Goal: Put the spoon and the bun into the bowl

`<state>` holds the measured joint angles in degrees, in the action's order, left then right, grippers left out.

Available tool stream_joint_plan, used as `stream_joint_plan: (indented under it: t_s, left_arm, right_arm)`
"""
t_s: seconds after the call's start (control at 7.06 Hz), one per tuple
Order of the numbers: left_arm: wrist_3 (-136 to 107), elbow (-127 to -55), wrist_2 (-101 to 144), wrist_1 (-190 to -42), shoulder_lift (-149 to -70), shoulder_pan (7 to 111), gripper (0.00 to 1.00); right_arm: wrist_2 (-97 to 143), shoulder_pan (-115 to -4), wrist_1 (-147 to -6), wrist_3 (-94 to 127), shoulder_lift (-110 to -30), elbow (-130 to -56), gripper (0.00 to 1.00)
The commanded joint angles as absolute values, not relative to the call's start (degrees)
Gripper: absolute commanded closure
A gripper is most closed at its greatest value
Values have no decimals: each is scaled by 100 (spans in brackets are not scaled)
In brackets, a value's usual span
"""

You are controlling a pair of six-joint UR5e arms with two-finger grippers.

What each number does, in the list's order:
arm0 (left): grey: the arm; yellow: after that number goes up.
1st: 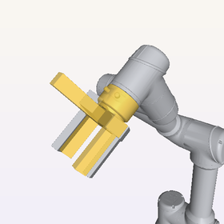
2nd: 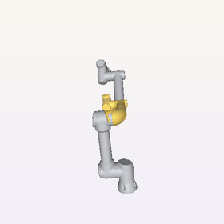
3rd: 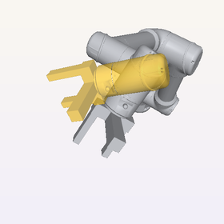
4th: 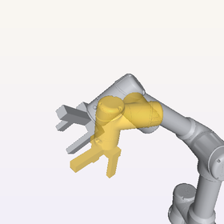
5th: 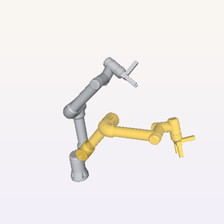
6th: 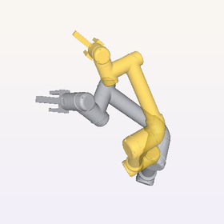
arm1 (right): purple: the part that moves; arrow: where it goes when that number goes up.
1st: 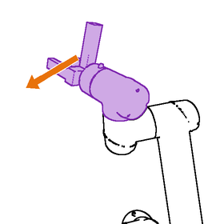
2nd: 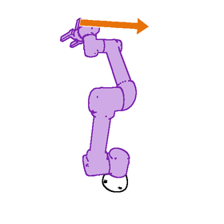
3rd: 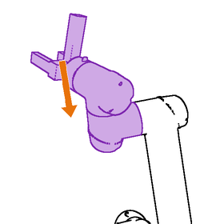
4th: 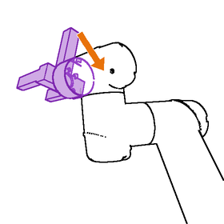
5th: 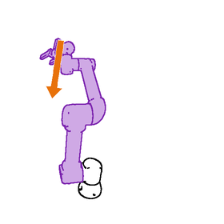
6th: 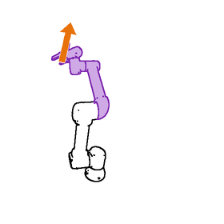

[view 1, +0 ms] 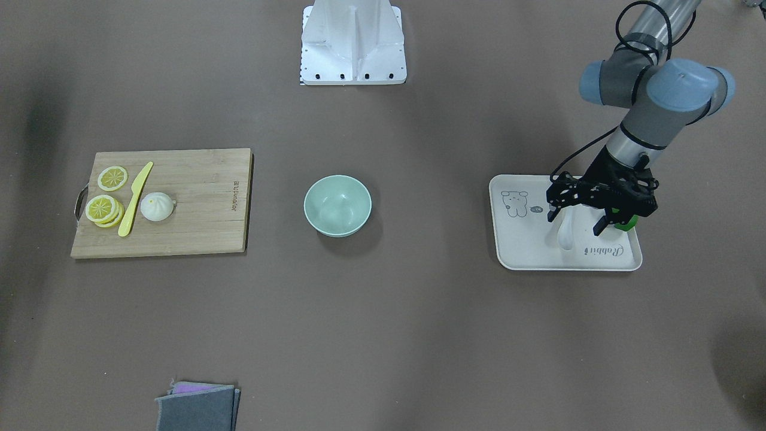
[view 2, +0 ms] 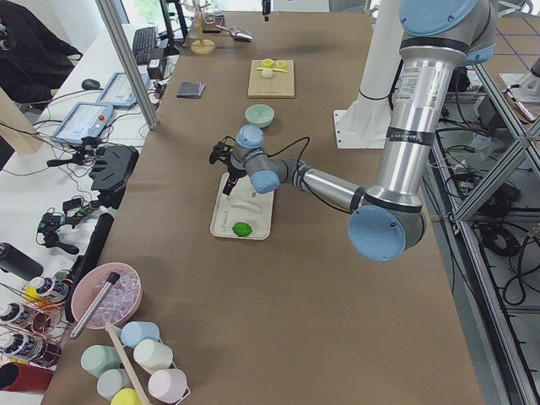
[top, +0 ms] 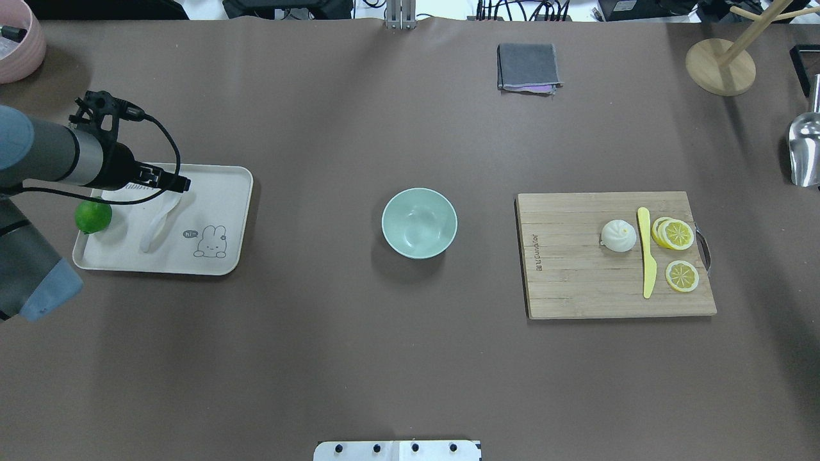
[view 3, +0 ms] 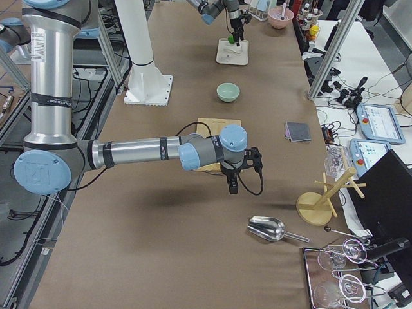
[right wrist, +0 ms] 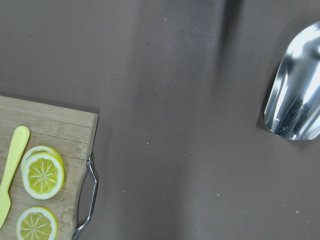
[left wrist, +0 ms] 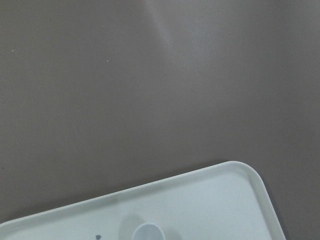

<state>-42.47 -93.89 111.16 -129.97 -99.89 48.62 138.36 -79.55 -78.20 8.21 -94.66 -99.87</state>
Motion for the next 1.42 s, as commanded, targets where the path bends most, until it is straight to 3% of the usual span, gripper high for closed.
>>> stream_joint_plan:
  t_s: [0.0, 0.14, 0.28, 0.43, 0.85, 0.99, 1.28]
  left_arm:
    - [-4202, -9334, 11004, -13391, -9574, 4737, 3]
    - [-4245, -9256, 11039, -13560, -9528, 4694, 8]
    - [-4263, -9255, 11048, -13501, -9536, 4641, 32]
    - [-4263, -9229, 11039, -13491, -9545, 4528, 37]
    - [-4263, -9159, 11039, -13482, -9519, 4474, 37]
    - [-4263, -9150, 11039, -13482, -9492, 4474, 46]
    - [-4245, -9158, 11039, -13482, -9370, 4474, 100]
  right_arm:
    - [13869, -7919, -7717, 809, -9475, -9932, 0]
    - [13843, -7867, -7708, 809, -9483, -9923, 0]
    - [13843, -7866, -7708, 817, -9483, -9923, 0]
    - [13851, -7858, -7717, 817, -9475, -9923, 0]
    - [13860, -7840, -7717, 826, -9466, -9932, 0]
    - [13869, -7840, -7717, 826, -9457, -9940, 0]
    - [13869, -7814, -7717, 826, -9431, -9932, 0]
